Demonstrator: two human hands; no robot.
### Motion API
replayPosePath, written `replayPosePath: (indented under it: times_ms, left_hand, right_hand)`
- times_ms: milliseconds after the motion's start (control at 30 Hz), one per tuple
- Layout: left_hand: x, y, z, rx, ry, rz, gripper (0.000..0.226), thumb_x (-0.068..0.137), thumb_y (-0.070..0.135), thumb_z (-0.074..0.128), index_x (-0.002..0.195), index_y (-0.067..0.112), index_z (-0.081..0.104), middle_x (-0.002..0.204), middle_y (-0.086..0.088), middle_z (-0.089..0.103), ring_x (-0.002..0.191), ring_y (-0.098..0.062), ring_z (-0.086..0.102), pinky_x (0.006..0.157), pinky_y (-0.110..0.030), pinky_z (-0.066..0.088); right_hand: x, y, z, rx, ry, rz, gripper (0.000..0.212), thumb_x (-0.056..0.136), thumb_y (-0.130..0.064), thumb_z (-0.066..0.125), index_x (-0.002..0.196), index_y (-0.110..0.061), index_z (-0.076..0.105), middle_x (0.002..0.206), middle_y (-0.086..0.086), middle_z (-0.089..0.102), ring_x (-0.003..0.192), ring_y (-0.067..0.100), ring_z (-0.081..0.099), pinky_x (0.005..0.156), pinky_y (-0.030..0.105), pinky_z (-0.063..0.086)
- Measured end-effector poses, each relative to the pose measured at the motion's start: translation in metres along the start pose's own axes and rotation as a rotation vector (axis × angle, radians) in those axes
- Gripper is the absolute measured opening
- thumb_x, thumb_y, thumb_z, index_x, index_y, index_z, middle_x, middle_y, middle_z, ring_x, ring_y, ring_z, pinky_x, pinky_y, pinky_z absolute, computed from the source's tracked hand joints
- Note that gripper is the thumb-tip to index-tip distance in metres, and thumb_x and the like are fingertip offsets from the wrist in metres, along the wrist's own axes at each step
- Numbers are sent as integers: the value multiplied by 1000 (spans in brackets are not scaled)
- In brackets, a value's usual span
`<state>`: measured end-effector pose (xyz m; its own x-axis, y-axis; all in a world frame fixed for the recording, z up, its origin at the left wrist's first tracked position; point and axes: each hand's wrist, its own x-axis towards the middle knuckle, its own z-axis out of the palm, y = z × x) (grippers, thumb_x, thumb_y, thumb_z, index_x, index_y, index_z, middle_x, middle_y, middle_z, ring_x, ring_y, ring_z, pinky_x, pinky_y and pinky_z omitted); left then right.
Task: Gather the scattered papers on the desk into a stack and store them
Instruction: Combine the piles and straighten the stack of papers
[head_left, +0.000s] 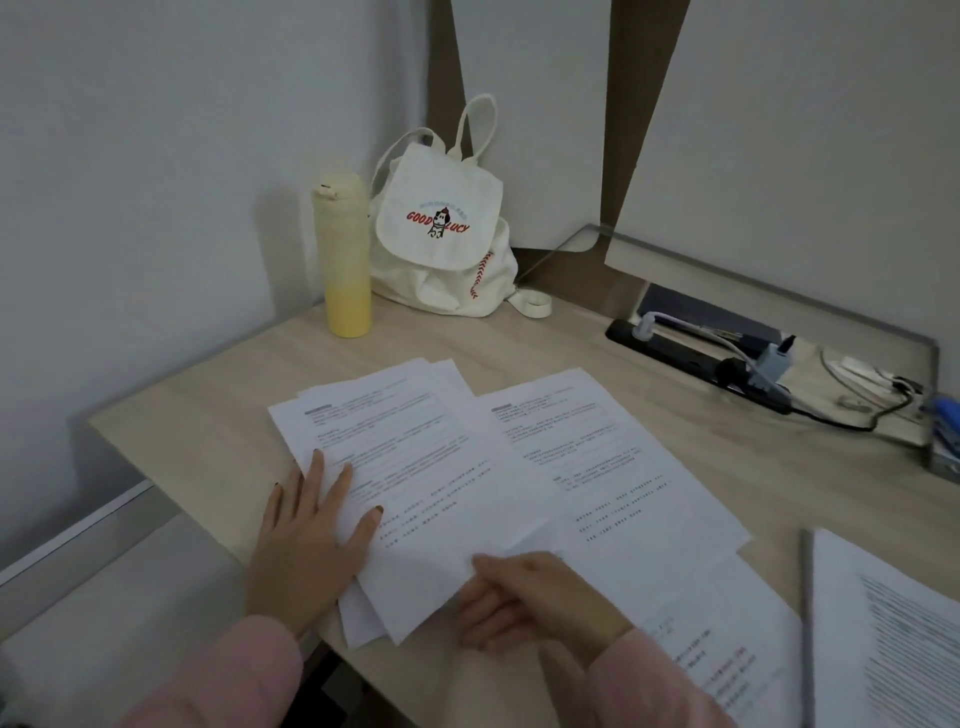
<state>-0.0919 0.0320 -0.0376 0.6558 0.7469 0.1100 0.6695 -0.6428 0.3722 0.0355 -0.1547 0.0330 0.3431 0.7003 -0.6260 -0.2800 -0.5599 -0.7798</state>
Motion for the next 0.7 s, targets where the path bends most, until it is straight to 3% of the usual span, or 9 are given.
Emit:
replayPosePath:
  times_ms: [67, 100, 167, 233, 333, 433, 633, 700]
  left_hand:
    - [0, 4, -2, -15, 4, -24, 95, 68, 79, 4, 147, 29, 22, 159, -5, 8, 146, -26, 7, 120, -38, 3]
    - [0, 5, -3, -8, 2, -24, 96, 67, 79, 4, 147, 29, 24, 158, -7, 10, 146, -28, 7, 119, -37, 3]
    - [0, 4, -3, 8, -8, -19, 88, 73, 74, 12, 147, 27, 24, 158, -10, 11, 146, -29, 7, 119, -38, 4]
    - [-1, 5, -4, 19, -16, -14, 78, 78, 64, 21, 147, 27, 24, 158, -9, 11, 146, -27, 8, 119, -39, 4]
    - [-1, 5, -4, 22, -12, -6, 71, 84, 58, 25, 147, 26, 23, 158, -9, 12, 146, -25, 10, 118, -38, 3]
    - [0, 5, -2, -7, -12, -10, 60, 93, 48, 39, 147, 26, 23, 158, -8, 11, 146, -23, 9, 119, -39, 3]
    - [-1, 7, -4, -15, -1, -9, 59, 93, 43, 43, 146, 28, 25, 158, -4, 13, 146, -22, 9, 118, -37, 2]
    - [-1, 7, -4, -16, -3, -11, 59, 93, 43, 43, 146, 28, 25, 158, -4, 13, 146, -22, 9, 118, -37, 2]
  right_hand:
    - [0, -6, -32, -101, 265, -86, 36, 95, -25, 50, 70, -7, 69, 60, 6, 71, 51, 13, 66, 53, 21, 54]
    - [1, -7, -52, -154, 459, -148, 30, 93, -21, 52, 70, -9, 67, 65, 6, 72, 58, 16, 66, 59, 25, 56]
    - [2, -7, -94, -309, 802, -207, 12, 90, -21, 57, 87, -11, 64, 93, 10, 70, 84, 24, 63, 79, 36, 52]
    - [4, -3, -132, -479, 932, -102, 37, 86, -27, 62, 118, -10, 54, 124, 17, 54, 112, 32, 49, 94, 40, 41]
    - [3, 4, -167, -696, 874, 107, 76, 80, -40, 67, 140, -8, 32, 142, 20, 31, 131, 37, 27, 106, 44, 28]
    - [4, 6, -184, -827, 821, 177, 90, 73, -48, 72, 141, -7, 28, 142, 19, 31, 132, 37, 27, 105, 45, 30]
    - [1, 3, -191, -858, 737, 336, 88, 70, -58, 69, 134, -7, 39, 136, 16, 42, 127, 34, 36, 101, 41, 35]
    - [0, 3, -191, -856, 679, 269, 75, 73, -50, 70, 128, -7, 45, 126, 15, 50, 116, 31, 47, 93, 37, 41]
